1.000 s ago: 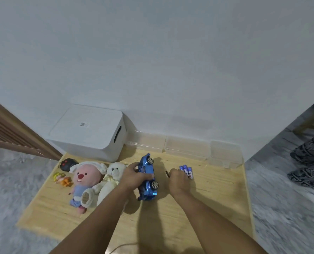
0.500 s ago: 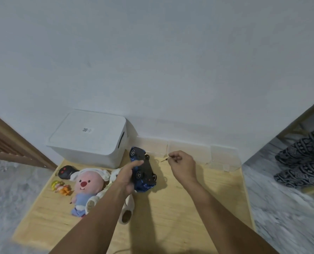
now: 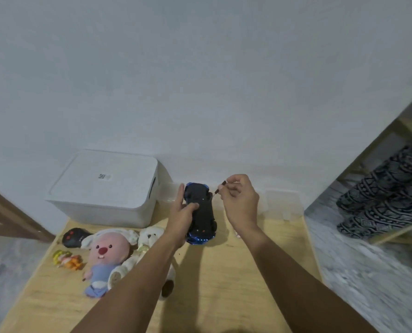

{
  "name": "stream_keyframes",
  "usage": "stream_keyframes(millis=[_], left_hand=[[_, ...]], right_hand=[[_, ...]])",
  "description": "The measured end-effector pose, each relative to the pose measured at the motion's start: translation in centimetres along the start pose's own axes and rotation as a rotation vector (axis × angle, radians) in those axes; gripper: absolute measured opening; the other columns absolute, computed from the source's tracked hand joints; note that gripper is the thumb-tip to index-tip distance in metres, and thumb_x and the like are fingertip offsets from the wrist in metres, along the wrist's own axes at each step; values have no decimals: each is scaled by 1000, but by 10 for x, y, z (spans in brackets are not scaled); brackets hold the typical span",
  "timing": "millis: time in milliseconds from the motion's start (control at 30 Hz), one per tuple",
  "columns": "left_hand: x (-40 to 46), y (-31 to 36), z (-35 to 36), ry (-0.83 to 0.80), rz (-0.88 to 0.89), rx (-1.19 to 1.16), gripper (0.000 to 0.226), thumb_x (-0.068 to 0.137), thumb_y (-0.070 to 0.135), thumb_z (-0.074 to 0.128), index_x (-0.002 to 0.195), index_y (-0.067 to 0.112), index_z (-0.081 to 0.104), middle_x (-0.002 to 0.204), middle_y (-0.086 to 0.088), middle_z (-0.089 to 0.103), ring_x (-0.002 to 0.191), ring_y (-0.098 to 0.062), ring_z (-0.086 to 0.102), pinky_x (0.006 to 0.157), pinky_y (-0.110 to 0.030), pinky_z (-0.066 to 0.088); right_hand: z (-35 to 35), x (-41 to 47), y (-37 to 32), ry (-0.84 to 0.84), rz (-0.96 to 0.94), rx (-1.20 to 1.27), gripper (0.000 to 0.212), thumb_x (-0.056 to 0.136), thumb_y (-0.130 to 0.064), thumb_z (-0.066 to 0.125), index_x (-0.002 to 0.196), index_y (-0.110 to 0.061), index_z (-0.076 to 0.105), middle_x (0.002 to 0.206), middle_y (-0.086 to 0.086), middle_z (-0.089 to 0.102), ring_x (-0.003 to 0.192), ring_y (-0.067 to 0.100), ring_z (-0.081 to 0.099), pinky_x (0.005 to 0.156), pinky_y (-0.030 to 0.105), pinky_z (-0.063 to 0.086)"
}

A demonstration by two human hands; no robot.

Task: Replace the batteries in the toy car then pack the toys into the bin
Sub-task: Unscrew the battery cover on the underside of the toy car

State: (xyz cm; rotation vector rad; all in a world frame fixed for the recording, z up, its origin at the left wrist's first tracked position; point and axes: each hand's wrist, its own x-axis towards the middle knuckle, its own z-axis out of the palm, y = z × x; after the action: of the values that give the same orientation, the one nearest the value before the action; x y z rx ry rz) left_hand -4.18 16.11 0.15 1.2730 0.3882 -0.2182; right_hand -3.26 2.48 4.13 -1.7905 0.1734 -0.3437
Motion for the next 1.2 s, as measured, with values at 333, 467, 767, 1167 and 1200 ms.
stream_keyframes(millis=[333,467,767,1167,1200], left_hand=[[4,9,-1,-35,53,64,69,92,10,52,144,50,32,123,-1,63,104,-26,65,92,-45,54],[4,10,-5,-41,58,51,68,93,9,51,145,49,32,125,-4,61,102,-24,65,79,-35,57],[1,16,-5,-39,76,48,67,94,6,49,147,45,31,124,-4,61,95,-19,66,60,-19,54],[-2,20,2,-68,69,52,66,96,6,48,146,45,31,114,1,64,85,-17,68,56,-21,54],[-2,20,2,-70,69,49,67,96,6,48,147,45,30,116,0,63,87,-18,68,57,-21,54]], right_hand=[[12,11,-11,-21,-174,-82,10,84,-5,67,90,-12,62,79,-3,67,79,15,69,78,24,56],[17,12,-11,-40,-219,-110,10,85,-5,68,91,-10,63,79,-2,67,79,14,68,75,17,54],[20,13,-11,-48,-242,-127,10,84,-5,68,91,-10,63,79,-3,67,78,12,67,73,16,54],[16,18,-10,-41,-248,-160,11,84,-7,69,93,-10,63,80,-5,66,78,11,66,73,17,55],[15,18,-10,-41,-252,-162,11,84,-7,69,93,-10,63,80,-5,65,77,11,66,72,16,54]])
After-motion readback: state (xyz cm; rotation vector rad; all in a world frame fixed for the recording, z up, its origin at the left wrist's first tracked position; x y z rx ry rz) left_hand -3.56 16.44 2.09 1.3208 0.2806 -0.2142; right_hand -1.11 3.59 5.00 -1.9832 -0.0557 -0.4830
